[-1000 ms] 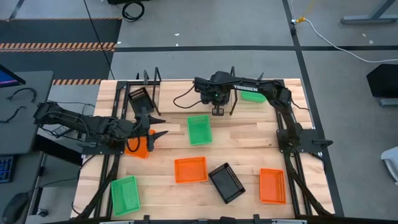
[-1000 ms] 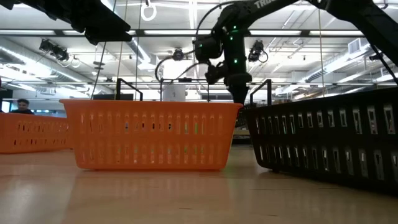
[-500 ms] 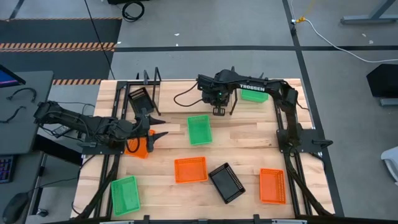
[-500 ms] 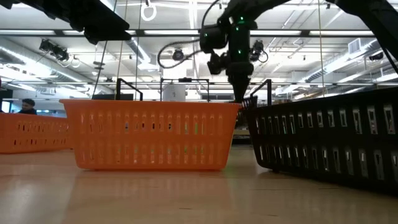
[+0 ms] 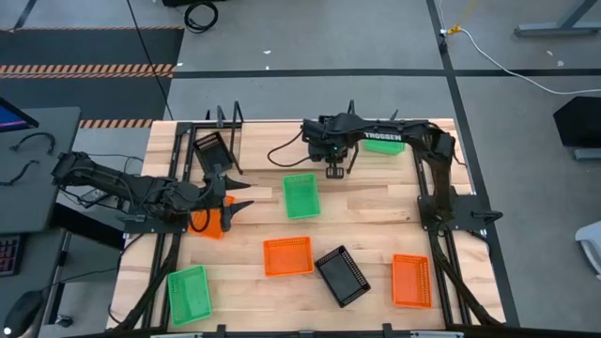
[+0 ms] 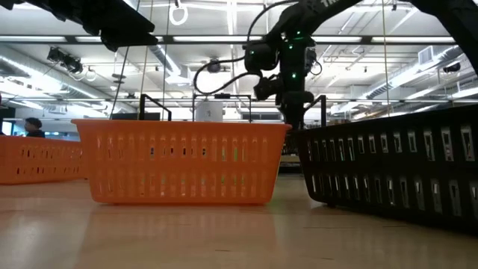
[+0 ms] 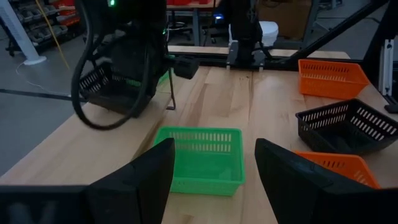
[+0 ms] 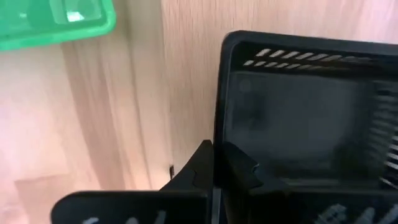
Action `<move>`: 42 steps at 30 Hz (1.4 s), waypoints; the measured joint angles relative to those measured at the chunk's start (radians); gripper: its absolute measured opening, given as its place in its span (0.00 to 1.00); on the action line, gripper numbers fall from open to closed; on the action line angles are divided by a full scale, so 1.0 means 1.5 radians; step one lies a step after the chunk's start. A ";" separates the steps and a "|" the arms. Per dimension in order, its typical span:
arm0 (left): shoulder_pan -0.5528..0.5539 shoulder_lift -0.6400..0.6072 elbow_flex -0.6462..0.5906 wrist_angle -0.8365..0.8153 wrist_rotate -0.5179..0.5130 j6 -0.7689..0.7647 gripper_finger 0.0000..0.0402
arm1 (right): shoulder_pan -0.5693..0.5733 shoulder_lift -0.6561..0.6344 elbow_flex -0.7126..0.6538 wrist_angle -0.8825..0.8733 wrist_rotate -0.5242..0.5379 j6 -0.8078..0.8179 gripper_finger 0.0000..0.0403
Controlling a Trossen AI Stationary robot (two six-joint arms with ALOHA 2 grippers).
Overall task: Stack baskets on shelf by color
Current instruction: Adjust the black bin on the shelf, then stack the bottom black bin on top of the black bin on the shelf
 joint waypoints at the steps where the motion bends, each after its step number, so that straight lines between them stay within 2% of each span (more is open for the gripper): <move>1: 0.000 0.000 0.000 0.000 0.000 0.000 0.58 | 0.000 -0.010 -0.003 -0.002 -0.002 0.002 0.03; 10: 0.002 0.000 0.000 0.001 0.000 0.000 0.58 | -0.001 -0.093 -0.050 0.052 -0.015 0.011 0.03; 13: 0.001 0.000 0.000 0.006 0.000 0.000 0.57 | -0.001 -0.107 -0.090 0.099 -0.040 0.008 0.03; 19: 0.001 0.000 0.000 0.007 0.000 0.001 0.57 | -0.001 -0.110 -0.136 0.128 -0.036 0.001 0.03; 26: 0.002 0.000 0.000 0.006 -0.008 0.002 0.58 | -0.001 -0.110 -0.138 0.134 -0.034 0.002 0.03; 34: 0.001 0.000 0.000 0.006 -0.007 0.002 0.58 | -0.001 -0.110 -0.138 0.136 -0.035 0.002 0.14; 42: 0.002 0.000 0.000 0.006 -0.007 0.002 0.58 | 0.000 -0.110 -0.138 0.152 -0.017 -0.021 0.14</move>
